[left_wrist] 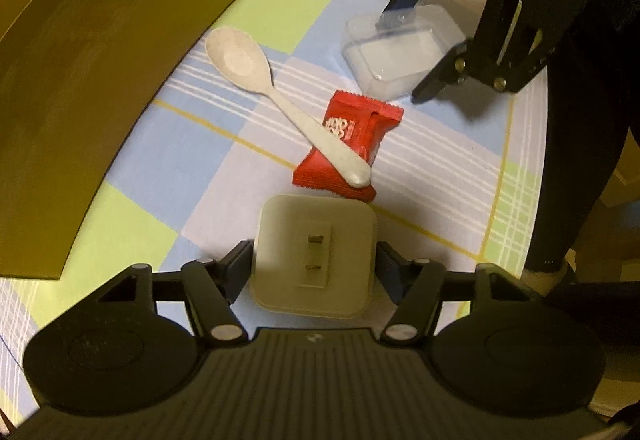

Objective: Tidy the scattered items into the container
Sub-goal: 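Grasp the white plug adapter with the left tool while the right tool grasps the empty clear lid, then carry the plug adapter and clear lid over the cardboard box and release both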

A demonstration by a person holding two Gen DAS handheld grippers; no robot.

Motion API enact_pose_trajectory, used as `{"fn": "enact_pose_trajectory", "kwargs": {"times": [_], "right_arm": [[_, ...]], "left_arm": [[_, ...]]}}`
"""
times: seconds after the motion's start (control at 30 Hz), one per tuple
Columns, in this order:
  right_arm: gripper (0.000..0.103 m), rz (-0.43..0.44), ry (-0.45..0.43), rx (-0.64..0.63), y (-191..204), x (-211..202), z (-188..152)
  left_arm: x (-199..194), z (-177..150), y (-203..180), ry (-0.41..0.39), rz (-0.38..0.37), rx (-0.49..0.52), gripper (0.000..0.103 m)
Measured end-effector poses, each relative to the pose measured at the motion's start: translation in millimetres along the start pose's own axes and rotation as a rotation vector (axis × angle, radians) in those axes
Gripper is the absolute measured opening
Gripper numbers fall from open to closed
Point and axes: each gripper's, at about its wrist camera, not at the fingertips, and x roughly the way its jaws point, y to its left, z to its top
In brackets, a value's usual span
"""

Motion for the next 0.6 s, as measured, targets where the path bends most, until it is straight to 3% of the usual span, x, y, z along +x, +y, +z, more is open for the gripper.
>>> {"fn": "enact_pose_trajectory", "kwargs": {"times": [0.6], "right_arm": [[0.059,-0.048,-0.11,0.099,23,-59,-1]], "left_arm": [[-64,-16,-5,-0.068,0.081,-0.278,0.061]]}}
